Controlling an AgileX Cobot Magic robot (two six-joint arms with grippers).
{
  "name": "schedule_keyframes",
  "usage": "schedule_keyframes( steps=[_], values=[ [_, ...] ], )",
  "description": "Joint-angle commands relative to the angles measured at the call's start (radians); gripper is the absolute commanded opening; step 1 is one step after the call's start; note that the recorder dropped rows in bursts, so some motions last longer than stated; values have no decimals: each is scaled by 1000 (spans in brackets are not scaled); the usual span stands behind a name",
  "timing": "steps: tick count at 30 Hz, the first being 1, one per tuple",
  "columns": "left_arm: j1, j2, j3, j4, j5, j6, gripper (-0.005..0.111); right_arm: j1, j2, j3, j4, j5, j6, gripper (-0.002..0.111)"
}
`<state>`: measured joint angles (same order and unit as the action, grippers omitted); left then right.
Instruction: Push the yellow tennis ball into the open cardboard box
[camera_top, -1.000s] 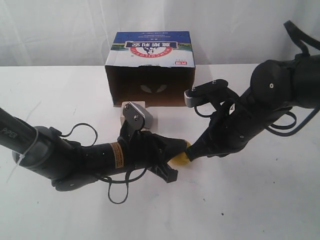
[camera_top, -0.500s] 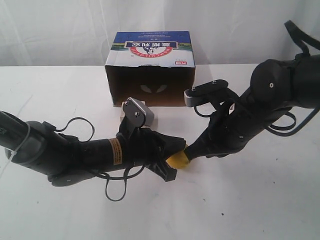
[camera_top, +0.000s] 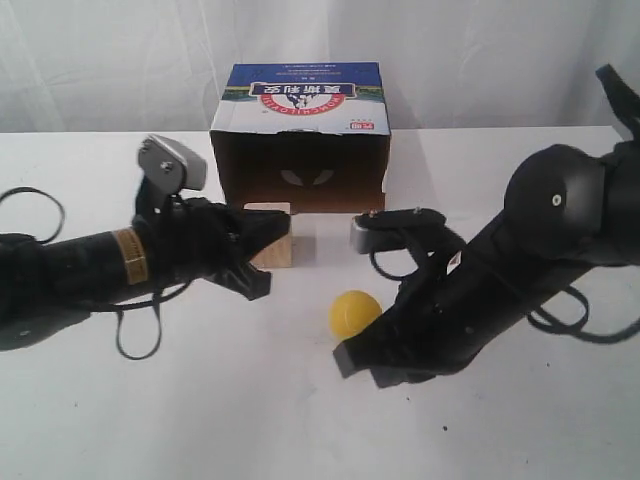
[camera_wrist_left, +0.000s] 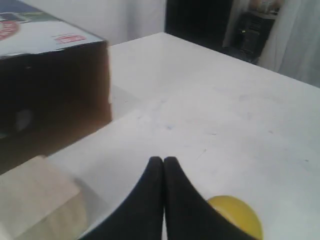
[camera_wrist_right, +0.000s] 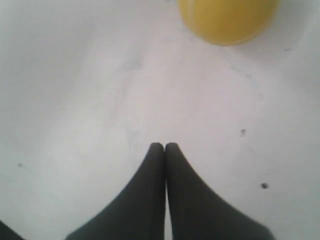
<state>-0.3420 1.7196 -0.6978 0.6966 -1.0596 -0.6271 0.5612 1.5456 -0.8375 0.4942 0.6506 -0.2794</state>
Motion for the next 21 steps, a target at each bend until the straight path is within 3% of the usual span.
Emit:
schedule_keyframes(
  steps=[1, 5, 15, 21],
  values=[
    [64, -105, 118, -29, 84, 38, 0, 94, -16, 70, 56, -102, 3, 0],
    [95, -170, 215, -126, 132, 102, 0, 118, -16, 118, 54, -237, 78, 0],
    [101, -261, 413, -619, 172, 399, 0, 118, 79, 128, 94, -348, 100, 0],
    [101, -265, 458, -664, 179, 471, 0, 118, 145, 91, 122, -353, 88, 0]
  ],
)
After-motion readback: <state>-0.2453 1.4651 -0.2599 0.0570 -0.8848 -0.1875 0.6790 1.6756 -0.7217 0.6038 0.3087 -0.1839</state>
